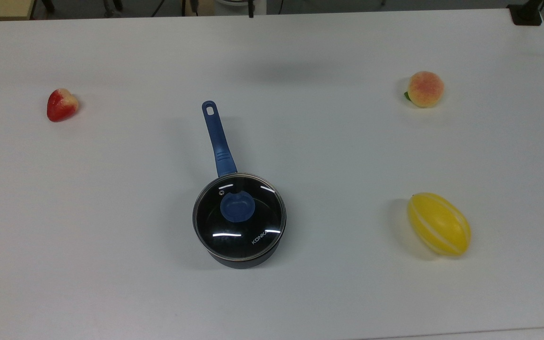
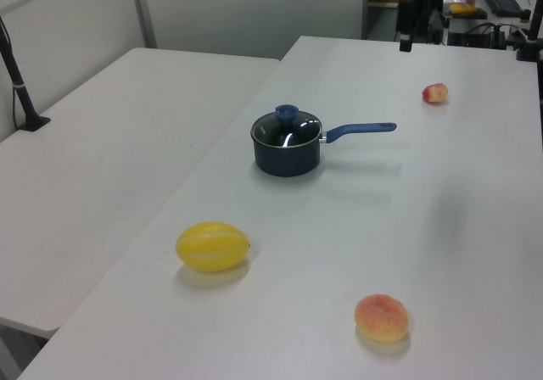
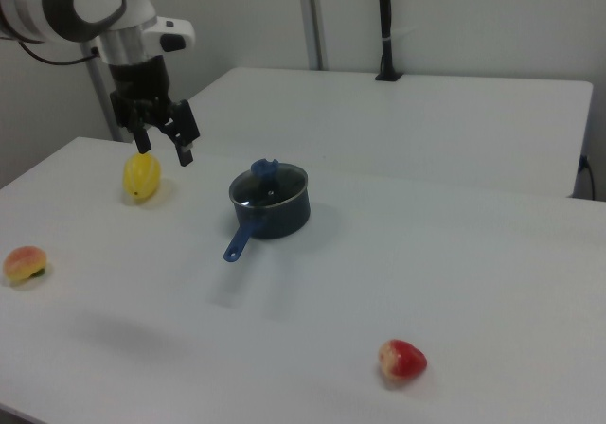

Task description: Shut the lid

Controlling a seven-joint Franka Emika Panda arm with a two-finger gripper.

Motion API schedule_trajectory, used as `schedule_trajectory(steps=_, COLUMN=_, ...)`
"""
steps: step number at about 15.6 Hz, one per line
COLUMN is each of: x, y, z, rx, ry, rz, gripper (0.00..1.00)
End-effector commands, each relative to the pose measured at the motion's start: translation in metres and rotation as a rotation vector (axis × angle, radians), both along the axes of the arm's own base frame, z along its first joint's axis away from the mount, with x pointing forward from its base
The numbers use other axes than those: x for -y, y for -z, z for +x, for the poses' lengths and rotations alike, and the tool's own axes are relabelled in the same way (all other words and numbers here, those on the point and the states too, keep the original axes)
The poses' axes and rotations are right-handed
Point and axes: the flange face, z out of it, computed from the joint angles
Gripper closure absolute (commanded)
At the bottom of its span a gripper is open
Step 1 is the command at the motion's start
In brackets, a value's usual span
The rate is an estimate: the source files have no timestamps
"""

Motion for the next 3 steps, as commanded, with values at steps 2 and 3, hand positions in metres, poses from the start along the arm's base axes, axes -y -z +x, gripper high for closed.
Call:
schedule_trajectory(steps=2, x=0.0058, y=0.0005, z=0.0032, rx=0.057, ry=-0.065, rz=0.015, gripper=0.0)
schedule_trajectory(steps=3, x=0.006, y=0.0002, z=0.0035, rx=0.06, ry=-0.065, rz=0.014, gripper=0.0)
